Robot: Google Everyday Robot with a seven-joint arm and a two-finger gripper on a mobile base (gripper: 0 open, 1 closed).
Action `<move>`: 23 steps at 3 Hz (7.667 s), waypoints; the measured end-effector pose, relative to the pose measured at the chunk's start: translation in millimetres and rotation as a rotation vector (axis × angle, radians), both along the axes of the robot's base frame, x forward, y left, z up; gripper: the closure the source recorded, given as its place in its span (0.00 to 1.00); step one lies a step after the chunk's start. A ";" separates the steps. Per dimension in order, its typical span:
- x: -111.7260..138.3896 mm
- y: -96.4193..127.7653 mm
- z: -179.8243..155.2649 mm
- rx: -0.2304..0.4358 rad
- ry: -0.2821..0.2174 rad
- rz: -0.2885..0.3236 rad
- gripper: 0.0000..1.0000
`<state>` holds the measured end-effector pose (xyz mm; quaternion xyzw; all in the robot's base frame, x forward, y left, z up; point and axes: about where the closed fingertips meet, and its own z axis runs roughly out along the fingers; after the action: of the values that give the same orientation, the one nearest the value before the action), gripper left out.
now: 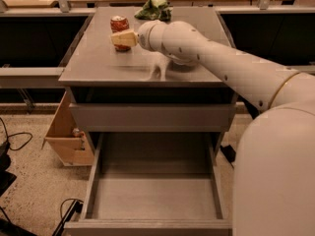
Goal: Place coke can into middle drawer
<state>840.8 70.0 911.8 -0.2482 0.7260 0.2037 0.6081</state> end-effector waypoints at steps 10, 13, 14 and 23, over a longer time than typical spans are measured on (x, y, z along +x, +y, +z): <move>-73.1 15.8 84.5 0.013 -0.113 0.195 1.00; -220.2 -46.7 -26.3 0.035 0.012 0.327 1.00; -239.5 -79.9 -79.5 0.087 0.028 0.314 1.00; -264.1 7.0 -391.3 0.074 0.112 0.699 1.00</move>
Offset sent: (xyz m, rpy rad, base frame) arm 0.0528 0.0452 0.0068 0.0273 -0.0343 0.0262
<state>576.8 77.0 520.5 -0.4479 0.6216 0.4388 0.4696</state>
